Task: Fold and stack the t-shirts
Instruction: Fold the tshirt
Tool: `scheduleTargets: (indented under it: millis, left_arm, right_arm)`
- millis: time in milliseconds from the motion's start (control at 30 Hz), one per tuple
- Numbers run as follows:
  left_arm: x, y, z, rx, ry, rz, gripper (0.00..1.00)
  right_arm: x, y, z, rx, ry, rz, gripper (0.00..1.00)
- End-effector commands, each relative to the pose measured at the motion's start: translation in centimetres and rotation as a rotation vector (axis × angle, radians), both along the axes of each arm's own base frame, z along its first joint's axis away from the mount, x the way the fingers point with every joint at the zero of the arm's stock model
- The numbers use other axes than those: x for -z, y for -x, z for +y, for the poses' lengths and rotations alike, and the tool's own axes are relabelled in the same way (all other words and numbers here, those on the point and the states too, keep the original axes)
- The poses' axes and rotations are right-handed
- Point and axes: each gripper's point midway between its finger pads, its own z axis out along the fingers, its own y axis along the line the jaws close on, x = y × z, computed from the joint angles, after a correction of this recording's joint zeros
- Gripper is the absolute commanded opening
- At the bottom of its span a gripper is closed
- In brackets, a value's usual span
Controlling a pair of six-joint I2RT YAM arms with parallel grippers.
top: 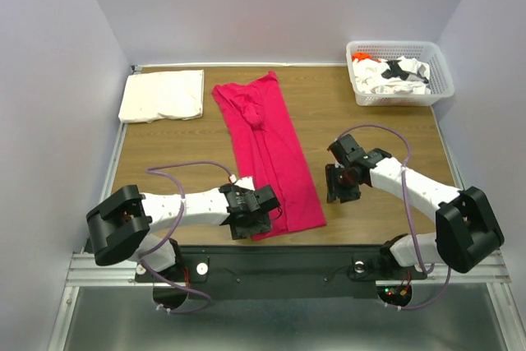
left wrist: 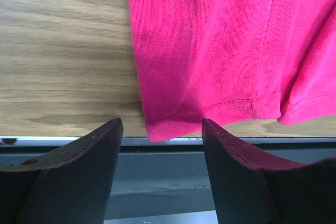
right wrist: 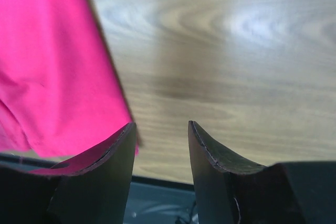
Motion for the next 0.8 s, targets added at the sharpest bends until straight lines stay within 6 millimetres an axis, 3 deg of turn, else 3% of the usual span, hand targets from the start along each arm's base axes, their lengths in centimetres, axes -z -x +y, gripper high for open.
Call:
scheduleTargets:
  millis: [0,300,767]
  left_arm:
    - [-0.6,-0.2,-0.4,-0.045,0.016,-0.009,0.7]
    - [0.5,0.0,0.2,-0.039,-0.023,0.005,0.63]
    - [1.2,0.2,0.2,0.005,-0.111,0.022,0.42]
  right_arm:
    - [0.0,0.9,-0.9,0.04,0.003,0.01,0.5]
    - [0.9,2.8,1.5,0.005,-0.149,0.09,0.47]
    - [1.8,4.1,2.5,-0.029,-0.205,0.153,0.47]
